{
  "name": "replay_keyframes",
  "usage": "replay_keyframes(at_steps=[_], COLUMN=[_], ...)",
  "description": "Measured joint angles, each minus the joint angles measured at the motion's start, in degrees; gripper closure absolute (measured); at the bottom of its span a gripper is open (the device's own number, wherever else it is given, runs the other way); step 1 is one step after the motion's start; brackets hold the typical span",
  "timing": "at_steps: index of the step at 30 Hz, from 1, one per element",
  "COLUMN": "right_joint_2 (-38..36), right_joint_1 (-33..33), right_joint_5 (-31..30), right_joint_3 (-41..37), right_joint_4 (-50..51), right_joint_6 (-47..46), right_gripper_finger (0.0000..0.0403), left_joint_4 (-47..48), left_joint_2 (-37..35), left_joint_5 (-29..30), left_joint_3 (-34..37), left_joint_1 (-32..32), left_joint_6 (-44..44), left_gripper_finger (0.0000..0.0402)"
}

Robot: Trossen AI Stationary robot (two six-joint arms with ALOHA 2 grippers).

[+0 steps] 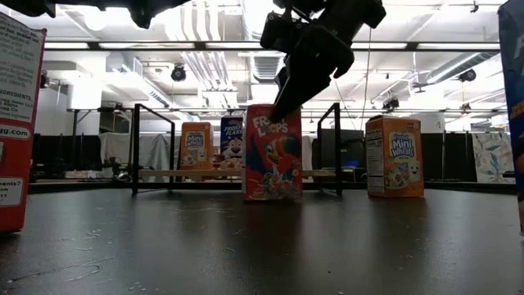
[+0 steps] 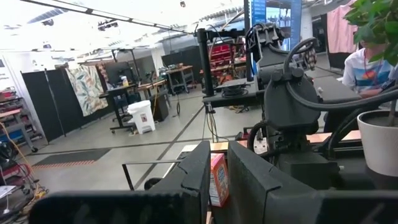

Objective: Stack cereal on shelf
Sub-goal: Put the top right red cereal box on the shelf

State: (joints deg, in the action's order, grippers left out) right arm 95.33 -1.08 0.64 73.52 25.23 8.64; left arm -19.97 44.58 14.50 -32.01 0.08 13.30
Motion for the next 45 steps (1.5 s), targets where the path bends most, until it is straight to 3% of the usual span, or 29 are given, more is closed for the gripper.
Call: replay_keyframes(at_steps=[8,17,28,33,45], right_joint_2=[-0.33,-0.35,-0.35,0.08,3.47], right_joint_1=[2.02,11.50,25.83,31.31,35.96], right_joint_5=[-0.45,-0.61,-0.37,2.77,3.93], right_joint_3=[6.87,15.25,16.09,16.09,15.98], right_joint_4=[6.33,14.26,13.32,8.95,6.78], right_joint_6=[2.54,8.35,14.30,15.33,15.42], right_gripper_finger=[0.0221,0.0220,0.0222,0.0223,0.0223], left_joint_4=[0.00,0.17,0.57,0.55,0.22], left_joint_2=[0.02,0.00,0.00,-0.02,-0.02], left_joint_5=[-0.02,-0.02,-0.04,-0.04,-0.04], left_joint_3=[0.00,0.00,0.00,0.00,0.02], left_joint_1=[0.00,0.00,0.00,0.00,0.02], left_joint_6=[-0.04,-0.26,0.24,1.18,3.71], left_gripper_finger=[0.0362,0.0362,0.0362,0.0361,0.0361])
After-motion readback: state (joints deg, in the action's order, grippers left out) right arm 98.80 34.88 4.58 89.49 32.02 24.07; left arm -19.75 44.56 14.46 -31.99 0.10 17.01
